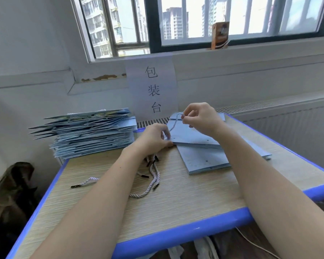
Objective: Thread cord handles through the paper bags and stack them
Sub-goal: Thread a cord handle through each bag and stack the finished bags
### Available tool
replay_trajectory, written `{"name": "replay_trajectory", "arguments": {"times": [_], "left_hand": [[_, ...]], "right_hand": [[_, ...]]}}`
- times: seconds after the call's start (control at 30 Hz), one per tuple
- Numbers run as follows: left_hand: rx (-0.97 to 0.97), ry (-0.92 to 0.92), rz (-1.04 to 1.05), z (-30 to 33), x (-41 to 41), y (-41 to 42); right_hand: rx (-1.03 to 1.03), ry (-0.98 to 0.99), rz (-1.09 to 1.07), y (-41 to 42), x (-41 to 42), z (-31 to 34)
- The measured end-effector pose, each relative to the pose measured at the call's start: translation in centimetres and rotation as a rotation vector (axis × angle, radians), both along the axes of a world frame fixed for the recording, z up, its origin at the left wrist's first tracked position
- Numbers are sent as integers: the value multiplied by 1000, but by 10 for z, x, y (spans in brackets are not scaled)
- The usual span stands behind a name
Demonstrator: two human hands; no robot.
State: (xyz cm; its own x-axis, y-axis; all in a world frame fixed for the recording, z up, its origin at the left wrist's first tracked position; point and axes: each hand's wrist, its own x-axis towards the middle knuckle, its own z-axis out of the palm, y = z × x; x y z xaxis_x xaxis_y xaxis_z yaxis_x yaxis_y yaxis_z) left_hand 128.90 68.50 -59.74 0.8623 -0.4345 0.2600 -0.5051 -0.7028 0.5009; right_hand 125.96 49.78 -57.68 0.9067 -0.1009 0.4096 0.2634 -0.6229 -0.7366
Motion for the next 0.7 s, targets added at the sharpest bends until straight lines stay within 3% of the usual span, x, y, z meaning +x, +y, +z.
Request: {"name": "replay_trajectory", "arguments": {"times": [0.13,0.23,0.3,0.37,0.43,0.53,0.63,0.7], "left_hand": [[-235,-36,-117,8,-5,-2],[-597,-254,49,19,-7,-4],[-672,-317,137,23,-8,-4],[-504,-263,146,20,-4,-3],[-228,-109,91,12,1,-3],[46,44,1,-4,3,-1],[23,-5,-5,-5,2,1],[-45,-5,-11,0,1,3]], "right_hand": [[16,-214,35,-2,0,1],[106,-382,146,2,-5,7],[277,-466,190,5,-10,13],[509,-448,263,4,-13,17],[571,-337,284,1,-12,16],[390,-116,188,-1,-5,7],[98,13,55,1,3,-6],[36,60,48,2,6,-10]]}}
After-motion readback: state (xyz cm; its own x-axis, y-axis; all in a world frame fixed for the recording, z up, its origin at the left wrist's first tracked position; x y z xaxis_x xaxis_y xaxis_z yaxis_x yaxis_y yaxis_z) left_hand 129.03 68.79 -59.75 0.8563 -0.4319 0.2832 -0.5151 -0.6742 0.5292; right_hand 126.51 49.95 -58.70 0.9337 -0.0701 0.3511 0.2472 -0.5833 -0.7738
